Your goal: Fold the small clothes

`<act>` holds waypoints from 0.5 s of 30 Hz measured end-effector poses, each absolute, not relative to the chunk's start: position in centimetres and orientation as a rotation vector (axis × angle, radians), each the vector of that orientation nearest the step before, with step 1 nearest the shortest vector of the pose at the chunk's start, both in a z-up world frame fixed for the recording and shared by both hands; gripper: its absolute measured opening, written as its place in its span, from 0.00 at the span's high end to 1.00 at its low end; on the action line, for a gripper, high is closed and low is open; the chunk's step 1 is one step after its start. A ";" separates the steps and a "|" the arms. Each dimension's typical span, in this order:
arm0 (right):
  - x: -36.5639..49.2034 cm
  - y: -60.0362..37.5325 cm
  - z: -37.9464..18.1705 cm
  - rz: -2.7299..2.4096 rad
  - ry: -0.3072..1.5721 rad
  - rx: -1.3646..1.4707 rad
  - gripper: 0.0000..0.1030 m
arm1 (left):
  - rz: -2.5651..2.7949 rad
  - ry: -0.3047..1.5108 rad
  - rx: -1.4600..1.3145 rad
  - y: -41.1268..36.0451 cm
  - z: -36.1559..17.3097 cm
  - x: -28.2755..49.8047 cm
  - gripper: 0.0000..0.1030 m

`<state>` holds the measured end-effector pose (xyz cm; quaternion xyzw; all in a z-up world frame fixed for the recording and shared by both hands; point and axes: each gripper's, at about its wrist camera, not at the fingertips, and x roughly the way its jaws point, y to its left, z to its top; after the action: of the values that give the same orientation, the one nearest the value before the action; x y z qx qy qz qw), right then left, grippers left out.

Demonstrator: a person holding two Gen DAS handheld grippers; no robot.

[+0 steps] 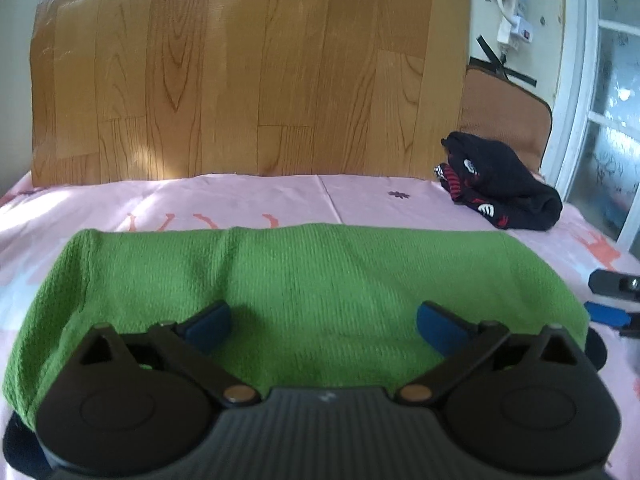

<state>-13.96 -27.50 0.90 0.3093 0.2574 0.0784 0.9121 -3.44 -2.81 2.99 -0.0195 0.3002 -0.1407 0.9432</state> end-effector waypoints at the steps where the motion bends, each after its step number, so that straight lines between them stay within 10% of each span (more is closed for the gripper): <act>1: -13.9 -27.4 0.9 0.162 0.528 0.634 0.11 | -0.287 0.612 -0.050 -2.6 3.0 -3.4 0.00; 15: -13.3 -26.8 1.0 0.189 0.540 0.596 0.00 | -0.266 0.598 -0.050 -2.6 3.1 -3.6 0.00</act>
<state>-13.32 -26.81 0.96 0.2898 0.2622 0.0919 0.9159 -3.61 -2.56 3.08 -0.0244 0.2935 -0.1308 0.9466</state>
